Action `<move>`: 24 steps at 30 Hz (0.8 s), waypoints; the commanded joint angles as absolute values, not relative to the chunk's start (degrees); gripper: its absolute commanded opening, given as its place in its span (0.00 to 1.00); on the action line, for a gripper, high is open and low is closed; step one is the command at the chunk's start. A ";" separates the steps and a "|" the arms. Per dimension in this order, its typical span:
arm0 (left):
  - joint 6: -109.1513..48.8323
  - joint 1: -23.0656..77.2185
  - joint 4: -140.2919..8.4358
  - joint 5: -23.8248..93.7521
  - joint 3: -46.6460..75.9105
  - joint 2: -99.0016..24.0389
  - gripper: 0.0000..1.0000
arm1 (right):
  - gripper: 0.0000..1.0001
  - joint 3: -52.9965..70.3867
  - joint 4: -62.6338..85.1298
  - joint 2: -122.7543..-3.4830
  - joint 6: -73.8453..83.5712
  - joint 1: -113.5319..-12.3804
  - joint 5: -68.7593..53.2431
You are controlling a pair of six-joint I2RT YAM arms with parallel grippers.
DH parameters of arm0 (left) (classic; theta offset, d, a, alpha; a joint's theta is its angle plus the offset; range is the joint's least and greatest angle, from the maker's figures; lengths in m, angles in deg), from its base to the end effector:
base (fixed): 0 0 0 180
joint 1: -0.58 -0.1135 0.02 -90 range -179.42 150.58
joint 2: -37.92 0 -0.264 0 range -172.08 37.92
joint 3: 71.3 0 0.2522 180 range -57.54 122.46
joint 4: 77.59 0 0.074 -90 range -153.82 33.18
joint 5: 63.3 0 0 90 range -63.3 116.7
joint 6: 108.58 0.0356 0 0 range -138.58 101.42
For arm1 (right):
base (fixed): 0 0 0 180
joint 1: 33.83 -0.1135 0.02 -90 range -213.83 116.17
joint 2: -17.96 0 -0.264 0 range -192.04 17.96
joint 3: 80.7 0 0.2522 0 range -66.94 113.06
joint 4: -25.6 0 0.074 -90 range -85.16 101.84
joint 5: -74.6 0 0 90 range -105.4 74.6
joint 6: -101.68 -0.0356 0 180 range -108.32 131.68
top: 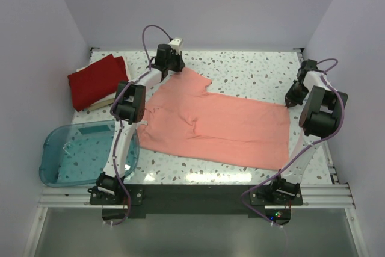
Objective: Fold and stack the t-shirts
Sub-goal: Fold the tshirt
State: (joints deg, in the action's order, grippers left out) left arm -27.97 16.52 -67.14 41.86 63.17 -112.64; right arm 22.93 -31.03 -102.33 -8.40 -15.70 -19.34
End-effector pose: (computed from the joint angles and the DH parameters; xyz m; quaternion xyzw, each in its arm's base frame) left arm 0.5640 -0.1708 0.1249 0.1174 0.8378 -0.2238 0.4840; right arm 0.4043 -0.1350 0.1643 0.3284 0.9327 -0.0315 0.1458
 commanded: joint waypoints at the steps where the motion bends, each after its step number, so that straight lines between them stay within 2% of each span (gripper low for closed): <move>1: -28.51 16.57 -70.41 42.08 64.28 -111.14 0.00 | 0.00 24.38 -34.74 -103.94 -8.80 -15.55 -21.46; 24: -38.26 14.03 -80.34 46.48 74.91 -115.36 0.00 | 0.00 43.79 -39.57 -113.51 -12.67 -15.72 -20.15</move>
